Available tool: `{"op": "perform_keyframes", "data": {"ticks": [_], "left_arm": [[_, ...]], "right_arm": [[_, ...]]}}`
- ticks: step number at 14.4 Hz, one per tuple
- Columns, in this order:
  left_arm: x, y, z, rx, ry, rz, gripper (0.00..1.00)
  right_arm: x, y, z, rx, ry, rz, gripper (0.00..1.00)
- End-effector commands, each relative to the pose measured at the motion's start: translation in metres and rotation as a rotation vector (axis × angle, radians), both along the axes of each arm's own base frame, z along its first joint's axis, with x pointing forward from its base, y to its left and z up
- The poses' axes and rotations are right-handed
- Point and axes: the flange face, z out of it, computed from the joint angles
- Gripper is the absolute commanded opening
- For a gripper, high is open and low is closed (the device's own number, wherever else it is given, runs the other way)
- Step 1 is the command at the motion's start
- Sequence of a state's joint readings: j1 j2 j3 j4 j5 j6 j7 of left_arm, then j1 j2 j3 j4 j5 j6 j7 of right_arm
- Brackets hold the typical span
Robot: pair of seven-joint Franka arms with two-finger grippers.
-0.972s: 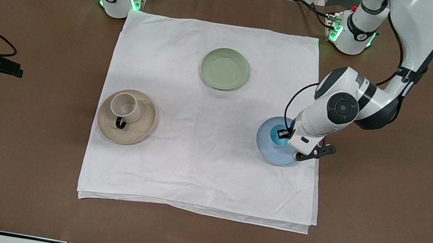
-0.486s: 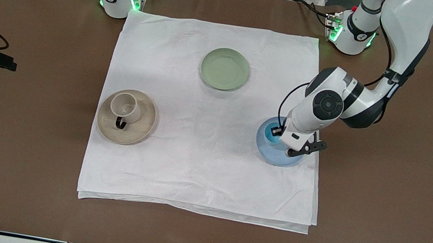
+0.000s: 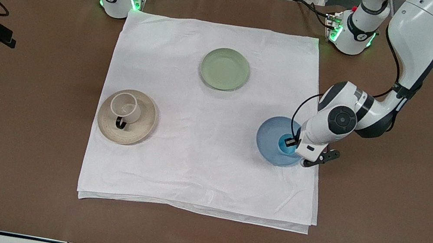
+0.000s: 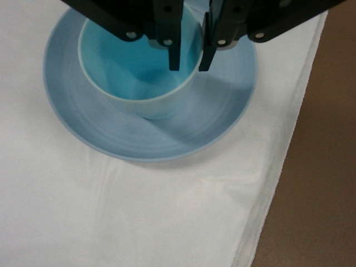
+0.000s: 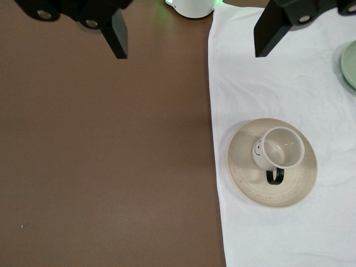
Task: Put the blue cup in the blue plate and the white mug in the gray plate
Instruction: 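Lower the blue cup onto the blue plate with the left gripper, then open the left gripper and lift it away from the cup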
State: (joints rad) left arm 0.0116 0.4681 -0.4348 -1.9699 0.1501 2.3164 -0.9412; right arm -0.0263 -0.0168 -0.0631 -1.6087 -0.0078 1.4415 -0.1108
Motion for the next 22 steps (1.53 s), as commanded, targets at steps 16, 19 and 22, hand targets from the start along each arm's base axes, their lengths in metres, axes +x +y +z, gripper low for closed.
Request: {"op": "perform_keyframes", "data": {"ticks": [16, 19, 22], "left_arm": [[0.046, 0.141, 0.341, 0.111, -0.119, -0.394, 1.00], [0.008, 0.163, 0.388, 0.112, -0.108, -0.437, 1.00], [-0.013, 0.182, 0.405, 0.082, -0.084, -0.433, 1.00]], "right_arm": [[-0.039, 0.023, 0.035, 0.026, -0.089, -0.004, 1.00], [-0.038, 0.023, 0.037, 0.025, -0.100, -0.003, 1.00], [-0.039, 0.024, 0.037, 0.027, -0.100, -0.001, 1.00]]}}
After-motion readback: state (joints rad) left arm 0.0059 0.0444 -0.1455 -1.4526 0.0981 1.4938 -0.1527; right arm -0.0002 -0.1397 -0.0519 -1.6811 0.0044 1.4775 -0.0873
